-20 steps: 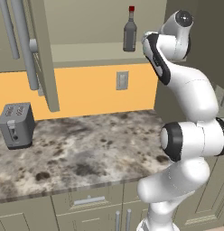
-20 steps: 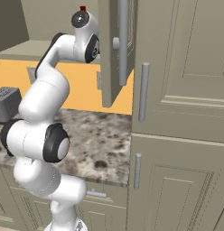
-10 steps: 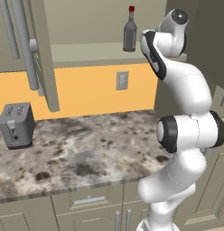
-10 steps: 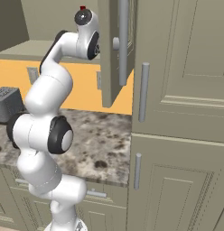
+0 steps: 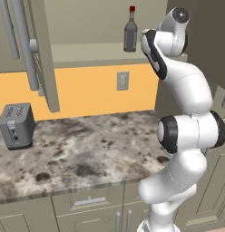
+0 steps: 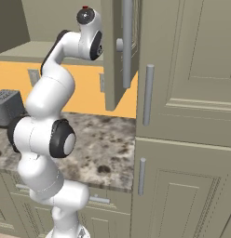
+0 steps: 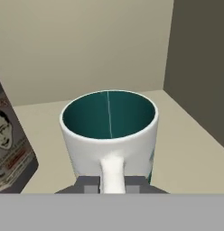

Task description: Open the cabinet directly in front. Then move the liquor and the mug to the dining counter with the jar on it.

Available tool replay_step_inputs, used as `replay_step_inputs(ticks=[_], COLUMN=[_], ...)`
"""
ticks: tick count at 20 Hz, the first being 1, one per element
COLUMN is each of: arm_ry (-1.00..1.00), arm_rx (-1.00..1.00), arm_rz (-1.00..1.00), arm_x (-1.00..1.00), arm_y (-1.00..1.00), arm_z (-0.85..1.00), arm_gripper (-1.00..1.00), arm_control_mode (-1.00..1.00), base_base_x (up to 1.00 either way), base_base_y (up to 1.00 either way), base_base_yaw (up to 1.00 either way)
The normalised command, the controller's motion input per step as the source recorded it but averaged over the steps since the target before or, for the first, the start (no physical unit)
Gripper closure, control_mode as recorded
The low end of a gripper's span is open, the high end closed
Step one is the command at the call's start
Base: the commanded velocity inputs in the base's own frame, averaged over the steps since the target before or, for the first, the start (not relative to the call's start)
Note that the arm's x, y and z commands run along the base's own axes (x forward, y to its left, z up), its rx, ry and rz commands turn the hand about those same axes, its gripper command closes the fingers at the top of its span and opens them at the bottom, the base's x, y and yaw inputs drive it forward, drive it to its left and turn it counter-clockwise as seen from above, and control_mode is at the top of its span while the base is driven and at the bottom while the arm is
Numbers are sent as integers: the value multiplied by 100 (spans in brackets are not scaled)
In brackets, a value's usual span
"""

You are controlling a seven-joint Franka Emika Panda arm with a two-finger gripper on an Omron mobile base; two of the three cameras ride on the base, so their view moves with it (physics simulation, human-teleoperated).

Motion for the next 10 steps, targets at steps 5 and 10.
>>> replay_step_inputs(ticks=[5, 10], arm_ry=[-12, -17], arm_rx=[0, 0], arm_rz=[2, 8], arm_x=[-59, -100], arm_y=[9, 49], arm_z=[0, 0], arm_gripper=[100, 100], arm_control_mode=[-100, -100], base_base_x=[0, 0], base_base_y=[0, 0], base_base_yaw=[0, 0])
